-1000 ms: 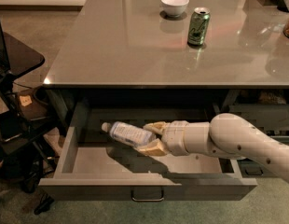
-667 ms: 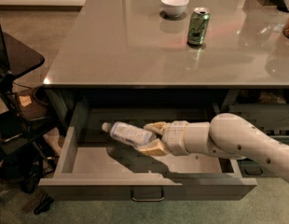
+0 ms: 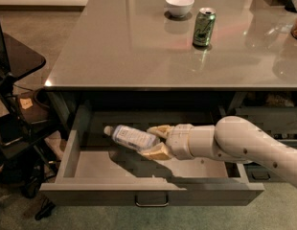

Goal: Place blue plastic bottle into top drawer

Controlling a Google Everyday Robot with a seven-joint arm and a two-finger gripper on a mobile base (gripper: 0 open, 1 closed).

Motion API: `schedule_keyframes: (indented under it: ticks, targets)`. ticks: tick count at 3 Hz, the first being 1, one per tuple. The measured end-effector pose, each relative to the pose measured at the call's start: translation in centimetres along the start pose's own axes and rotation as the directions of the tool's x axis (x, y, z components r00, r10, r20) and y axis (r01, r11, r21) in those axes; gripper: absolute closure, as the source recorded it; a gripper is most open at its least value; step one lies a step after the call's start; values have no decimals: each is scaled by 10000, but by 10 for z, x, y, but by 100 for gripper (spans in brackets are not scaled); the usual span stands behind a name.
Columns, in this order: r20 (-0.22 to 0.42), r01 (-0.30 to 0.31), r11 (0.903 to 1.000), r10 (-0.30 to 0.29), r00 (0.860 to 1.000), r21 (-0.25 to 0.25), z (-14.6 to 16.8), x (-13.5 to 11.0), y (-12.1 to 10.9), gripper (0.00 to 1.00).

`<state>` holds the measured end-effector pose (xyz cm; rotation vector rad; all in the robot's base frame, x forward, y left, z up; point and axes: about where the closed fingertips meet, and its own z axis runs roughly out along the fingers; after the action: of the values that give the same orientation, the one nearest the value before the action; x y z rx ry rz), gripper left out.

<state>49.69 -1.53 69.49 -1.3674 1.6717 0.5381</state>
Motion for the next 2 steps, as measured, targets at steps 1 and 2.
schedule_keyframes:
  ticks: [1,2]
  targets:
    - [0,0,10000,0,10000,-1,0,0,0,35]
    - [0,0,10000,0,10000,-1,0,0,0,12]
